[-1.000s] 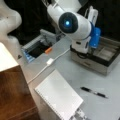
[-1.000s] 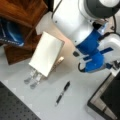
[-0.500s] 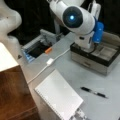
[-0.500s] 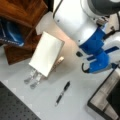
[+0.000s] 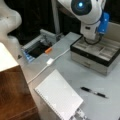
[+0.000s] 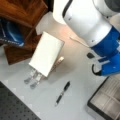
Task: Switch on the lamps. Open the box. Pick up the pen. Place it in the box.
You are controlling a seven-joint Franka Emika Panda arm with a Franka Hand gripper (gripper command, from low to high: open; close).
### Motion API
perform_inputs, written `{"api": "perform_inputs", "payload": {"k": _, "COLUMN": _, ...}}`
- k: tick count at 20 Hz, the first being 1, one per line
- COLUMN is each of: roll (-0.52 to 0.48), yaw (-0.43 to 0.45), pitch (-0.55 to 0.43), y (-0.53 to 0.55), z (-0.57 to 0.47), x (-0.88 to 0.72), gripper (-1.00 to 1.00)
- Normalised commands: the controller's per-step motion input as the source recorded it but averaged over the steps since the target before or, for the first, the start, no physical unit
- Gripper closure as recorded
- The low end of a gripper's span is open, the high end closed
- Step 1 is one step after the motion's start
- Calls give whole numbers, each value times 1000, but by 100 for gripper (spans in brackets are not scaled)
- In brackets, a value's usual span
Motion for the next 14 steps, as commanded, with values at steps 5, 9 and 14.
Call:
{"api": "perform_inputs", "payload": {"k": 5, "roll": 3, "yaw": -44, "pitch": 75, "y": 199, "z": -177, "x": 49, "gripper": 100}}
{"api": "perform_inputs", "payload": {"k": 9, "roll": 28, "yaw": -37, "pitch": 72, "y": 137, "z": -237, "x": 16, "gripper": 100}}
{"api": "perform_inputs", "payload": {"k": 14, "roll": 66, "yaw": -38, "pitch": 74, "y": 157, "z": -262, "x": -10, "gripper": 100}}
